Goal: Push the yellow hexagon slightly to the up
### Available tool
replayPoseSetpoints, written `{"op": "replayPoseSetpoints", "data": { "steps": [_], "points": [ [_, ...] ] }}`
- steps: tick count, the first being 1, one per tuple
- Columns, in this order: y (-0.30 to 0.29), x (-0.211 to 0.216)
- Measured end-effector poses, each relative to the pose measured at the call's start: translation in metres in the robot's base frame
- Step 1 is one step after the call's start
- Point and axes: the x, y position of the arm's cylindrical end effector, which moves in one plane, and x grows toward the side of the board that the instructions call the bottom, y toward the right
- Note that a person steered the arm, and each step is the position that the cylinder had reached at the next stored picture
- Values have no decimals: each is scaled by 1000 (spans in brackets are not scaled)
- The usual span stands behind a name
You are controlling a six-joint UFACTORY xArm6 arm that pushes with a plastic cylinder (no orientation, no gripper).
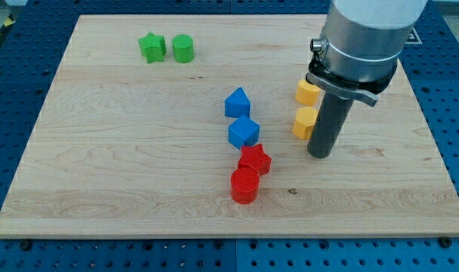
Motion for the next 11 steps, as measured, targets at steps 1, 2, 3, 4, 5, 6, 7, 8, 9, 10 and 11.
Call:
{"op": "replayPoseSetpoints", "data": {
  "steps": [1,2,3,4,5,6,7,8,9,10,11],
  "points": [
    [0,0],
    [-1,-8],
    [-2,-14],
    [-5,-21],
    [-13,-26],
    [-24,-35],
    [-26,-60],
    [-26,-91],
    [-26,-126],
    [-26,-157],
    [-26,-170]
  ]
}}
